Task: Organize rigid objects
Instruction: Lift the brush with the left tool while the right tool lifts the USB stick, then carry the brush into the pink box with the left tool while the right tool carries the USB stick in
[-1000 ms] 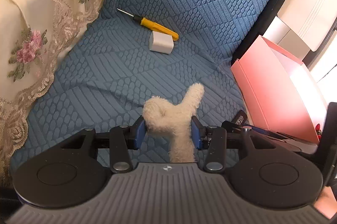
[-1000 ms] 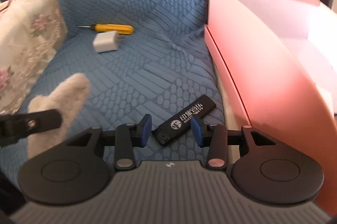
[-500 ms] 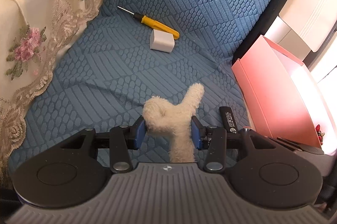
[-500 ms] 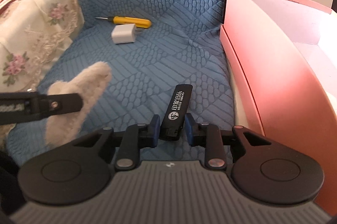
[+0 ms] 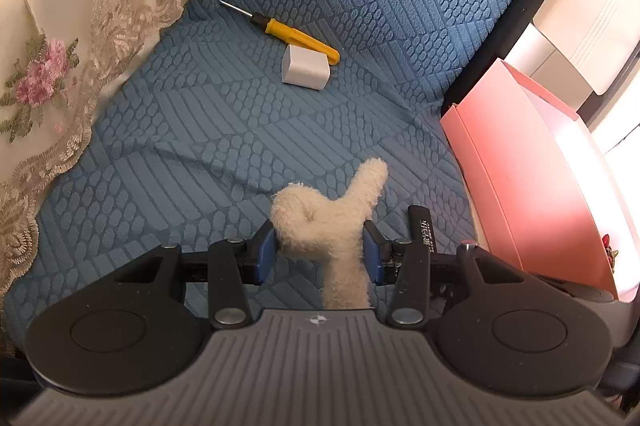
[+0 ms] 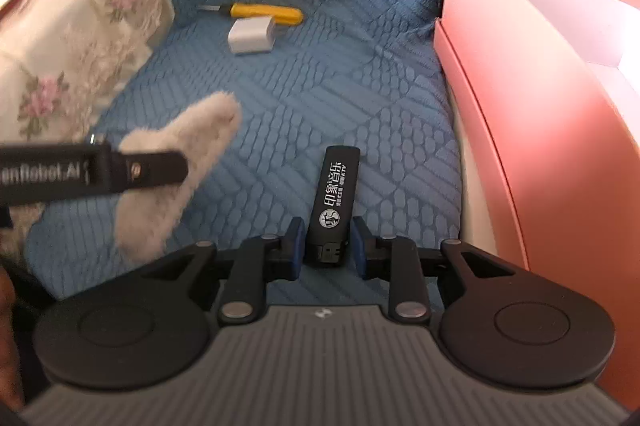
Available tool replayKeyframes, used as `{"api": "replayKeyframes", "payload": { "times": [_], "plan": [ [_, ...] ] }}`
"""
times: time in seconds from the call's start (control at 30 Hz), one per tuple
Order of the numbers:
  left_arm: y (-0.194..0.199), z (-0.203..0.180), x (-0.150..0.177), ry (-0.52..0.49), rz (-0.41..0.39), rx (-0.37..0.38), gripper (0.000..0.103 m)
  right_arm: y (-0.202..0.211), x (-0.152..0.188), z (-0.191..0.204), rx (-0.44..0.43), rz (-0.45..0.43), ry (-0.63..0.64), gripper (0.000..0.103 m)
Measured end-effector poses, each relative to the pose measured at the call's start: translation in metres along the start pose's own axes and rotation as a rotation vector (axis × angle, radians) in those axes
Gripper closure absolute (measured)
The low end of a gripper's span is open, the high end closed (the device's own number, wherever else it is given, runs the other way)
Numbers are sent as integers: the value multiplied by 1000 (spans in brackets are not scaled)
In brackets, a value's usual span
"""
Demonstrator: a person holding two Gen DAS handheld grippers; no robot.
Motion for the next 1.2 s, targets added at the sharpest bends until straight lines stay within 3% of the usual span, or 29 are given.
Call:
{"api": "replayKeyframes", "payload": {
  "times": [0.17, 0.53, 0.67, 0.97, 1.2],
  "plan": [
    [-2, 1, 0, 5, 6, 3, 53, -6, -8, -1, 20, -41, 5, 74],
    [-2, -1, -2, -5, -1, 9, 53, -9, -8, 0, 45, -31, 58, 76],
    [1, -3, 1, -21, -2, 0, 53, 7, -6, -4, 69, -54, 86, 76],
    [29, -26, 8, -60, -29, 7, 53, 52, 3, -10, 8, -72, 52, 76],
    [61, -55, 12, -36, -39, 35, 53, 100, 6, -12, -33, -108, 26, 76]
  ]
}}
Point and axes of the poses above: each gripper's, at about its wrist camera, not at the fingertips, and y roughly against the way its jaws point, z to its left, x to its underside, the point moved 4 cm from there along -y, roughly the way its jaws point, and after that the axes turned 3 degrees about -x, right-handed, at the moved point
